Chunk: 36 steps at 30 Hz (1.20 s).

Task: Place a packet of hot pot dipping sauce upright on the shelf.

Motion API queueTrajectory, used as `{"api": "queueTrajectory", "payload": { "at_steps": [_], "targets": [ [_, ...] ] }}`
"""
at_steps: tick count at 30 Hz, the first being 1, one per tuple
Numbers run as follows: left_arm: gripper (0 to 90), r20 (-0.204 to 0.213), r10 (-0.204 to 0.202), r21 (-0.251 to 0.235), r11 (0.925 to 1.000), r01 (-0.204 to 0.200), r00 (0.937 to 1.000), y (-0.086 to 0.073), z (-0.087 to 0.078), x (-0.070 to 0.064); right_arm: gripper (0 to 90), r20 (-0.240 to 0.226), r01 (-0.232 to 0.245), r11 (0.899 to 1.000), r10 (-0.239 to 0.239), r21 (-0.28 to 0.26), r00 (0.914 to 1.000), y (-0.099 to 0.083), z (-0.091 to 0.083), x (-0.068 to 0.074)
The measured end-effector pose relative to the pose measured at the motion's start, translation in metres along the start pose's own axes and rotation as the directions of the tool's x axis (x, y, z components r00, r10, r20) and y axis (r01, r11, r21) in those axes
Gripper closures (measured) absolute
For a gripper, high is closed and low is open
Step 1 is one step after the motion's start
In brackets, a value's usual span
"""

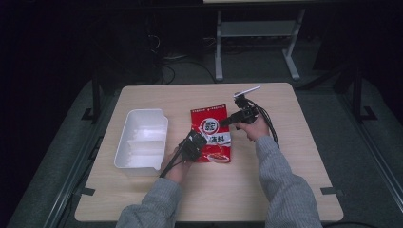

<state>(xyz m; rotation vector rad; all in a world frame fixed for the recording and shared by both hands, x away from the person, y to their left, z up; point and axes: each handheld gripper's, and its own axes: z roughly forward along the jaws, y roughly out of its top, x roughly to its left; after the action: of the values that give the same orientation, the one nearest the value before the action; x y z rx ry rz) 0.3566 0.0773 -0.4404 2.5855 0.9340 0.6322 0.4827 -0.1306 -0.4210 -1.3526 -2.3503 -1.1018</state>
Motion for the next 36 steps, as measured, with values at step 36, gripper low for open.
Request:
{"api": "queueTrajectory", "payload": {
  "at_steps": [36],
  "targets": [
    [81.8, 0.109, -0.048, -0.124, 0.9904, 0.061, 0.9929, -0.013, -0.015, -0.003, 89.4, 0.081, 0.125, 0.992, -0.127, 0.023, 0.9886, 0.004, 0.000, 0.035]
  ]
}}
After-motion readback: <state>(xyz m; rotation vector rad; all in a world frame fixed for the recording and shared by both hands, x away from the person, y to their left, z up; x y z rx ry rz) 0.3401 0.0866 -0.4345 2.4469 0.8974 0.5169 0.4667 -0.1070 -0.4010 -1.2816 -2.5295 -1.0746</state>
